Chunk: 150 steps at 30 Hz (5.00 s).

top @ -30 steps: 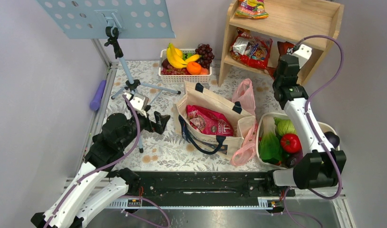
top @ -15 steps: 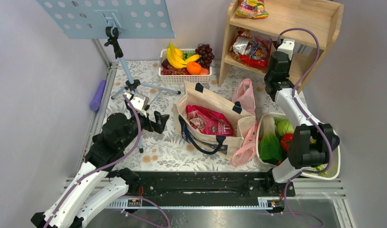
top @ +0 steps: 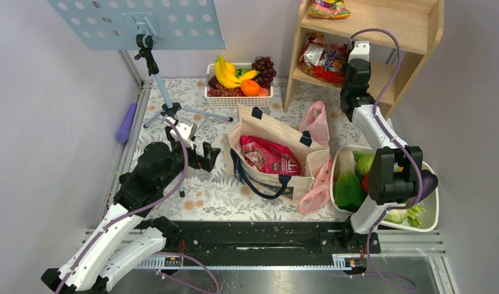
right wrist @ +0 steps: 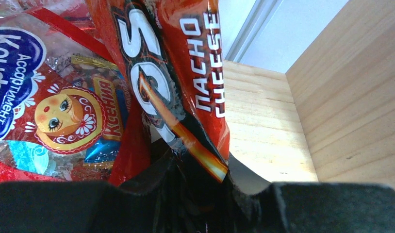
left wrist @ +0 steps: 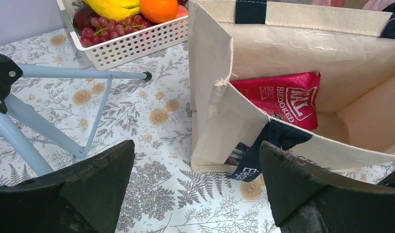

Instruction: Untie the knot of the grocery bags and take out the mixed food

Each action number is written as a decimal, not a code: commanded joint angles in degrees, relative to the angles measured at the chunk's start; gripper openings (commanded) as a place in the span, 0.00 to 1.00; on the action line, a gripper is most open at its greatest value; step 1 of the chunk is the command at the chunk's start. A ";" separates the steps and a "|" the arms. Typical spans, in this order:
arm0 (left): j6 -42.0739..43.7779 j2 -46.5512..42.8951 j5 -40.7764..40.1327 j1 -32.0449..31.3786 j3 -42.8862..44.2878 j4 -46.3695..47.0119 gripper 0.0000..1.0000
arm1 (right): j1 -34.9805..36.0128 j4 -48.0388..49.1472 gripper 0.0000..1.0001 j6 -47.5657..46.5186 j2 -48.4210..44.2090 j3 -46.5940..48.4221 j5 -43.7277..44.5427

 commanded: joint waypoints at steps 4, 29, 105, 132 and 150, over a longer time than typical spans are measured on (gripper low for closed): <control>0.70 0.18 0.02 0.30 -0.17 0.73 0.99 | 0.07 4.80 0.30 -0.60 -1.03 -3.11 -4.97; 0.15 -0.26 1.09 0.33 -0.09 0.64 0.99 | 0.06 15.56 1.00 2.57 -18.80 -24.54 -2.57; -16.96 -10.12 -11.49 -17.19 -28.75 22.62 0.00 | 83.21 -37.08 0.94 54.21 -40.33 -40.13 21.38; -26.14 -5.18 -5.59 -18.27 -20.05 17.99 0.00 | 65.55 -19.40 1.00 55.73 3.16 -18.67 33.64; -24.81 -9.84 -6.13 -18.27 -19.56 14.84 0.00 | 57.98 -29.69 0.55 71.18 18.56 -12.26 18.47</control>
